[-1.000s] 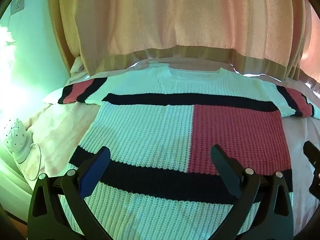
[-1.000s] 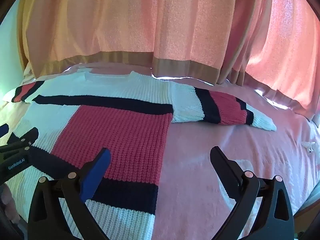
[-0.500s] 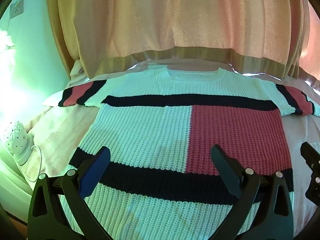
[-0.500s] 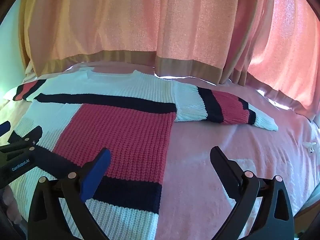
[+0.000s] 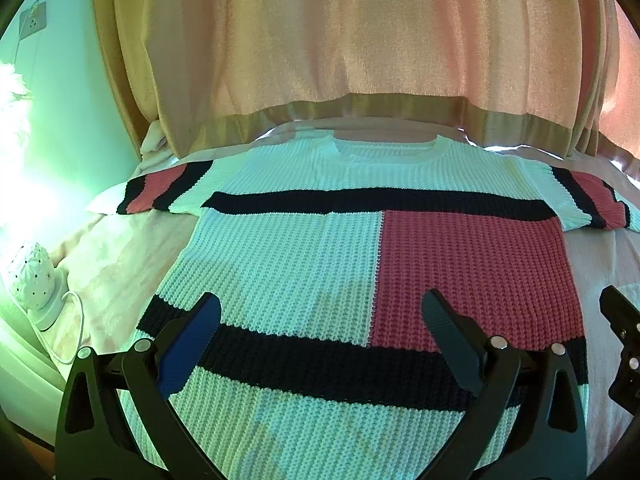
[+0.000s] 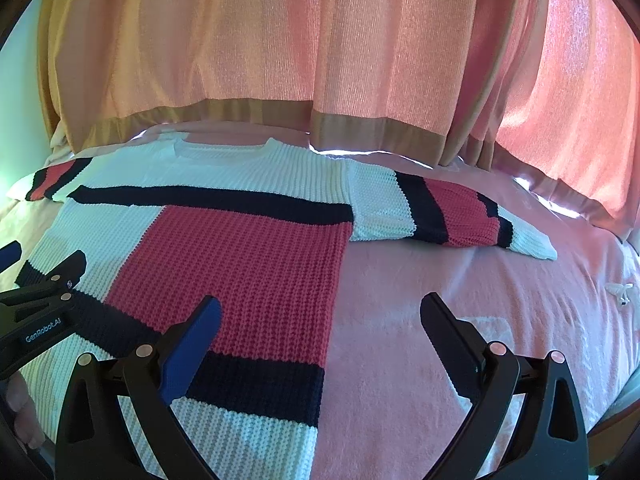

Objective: Fold small clothes

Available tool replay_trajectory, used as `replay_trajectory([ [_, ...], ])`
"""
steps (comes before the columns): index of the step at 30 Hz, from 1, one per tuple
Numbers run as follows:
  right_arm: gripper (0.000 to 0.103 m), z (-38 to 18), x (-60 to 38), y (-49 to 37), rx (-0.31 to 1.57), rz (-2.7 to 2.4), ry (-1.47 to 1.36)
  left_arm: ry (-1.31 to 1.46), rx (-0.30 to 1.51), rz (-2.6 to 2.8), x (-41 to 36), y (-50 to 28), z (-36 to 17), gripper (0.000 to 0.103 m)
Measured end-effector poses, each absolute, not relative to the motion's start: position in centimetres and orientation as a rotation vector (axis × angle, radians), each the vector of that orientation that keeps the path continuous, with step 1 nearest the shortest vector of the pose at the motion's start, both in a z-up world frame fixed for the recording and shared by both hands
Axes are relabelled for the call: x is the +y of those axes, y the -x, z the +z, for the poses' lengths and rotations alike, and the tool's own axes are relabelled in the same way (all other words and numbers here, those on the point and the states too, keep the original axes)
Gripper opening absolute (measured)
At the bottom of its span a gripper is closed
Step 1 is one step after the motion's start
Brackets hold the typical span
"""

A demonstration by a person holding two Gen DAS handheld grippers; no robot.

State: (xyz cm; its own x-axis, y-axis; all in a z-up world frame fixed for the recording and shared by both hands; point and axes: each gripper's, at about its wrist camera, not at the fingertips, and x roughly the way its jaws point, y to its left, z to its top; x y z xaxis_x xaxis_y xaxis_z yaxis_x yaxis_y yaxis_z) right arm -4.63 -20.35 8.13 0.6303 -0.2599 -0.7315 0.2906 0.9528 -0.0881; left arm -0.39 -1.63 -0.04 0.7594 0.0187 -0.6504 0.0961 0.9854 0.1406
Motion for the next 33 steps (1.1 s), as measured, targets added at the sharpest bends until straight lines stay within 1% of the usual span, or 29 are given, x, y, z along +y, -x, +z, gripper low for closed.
replay_trajectory([
  [33, 0.098, 8.1, -18.5, 3.6, 0.816, -0.298, -0.048, -0.162, 0.703, -0.052, -2.4, 0.5, 0.0, 0.098],
])
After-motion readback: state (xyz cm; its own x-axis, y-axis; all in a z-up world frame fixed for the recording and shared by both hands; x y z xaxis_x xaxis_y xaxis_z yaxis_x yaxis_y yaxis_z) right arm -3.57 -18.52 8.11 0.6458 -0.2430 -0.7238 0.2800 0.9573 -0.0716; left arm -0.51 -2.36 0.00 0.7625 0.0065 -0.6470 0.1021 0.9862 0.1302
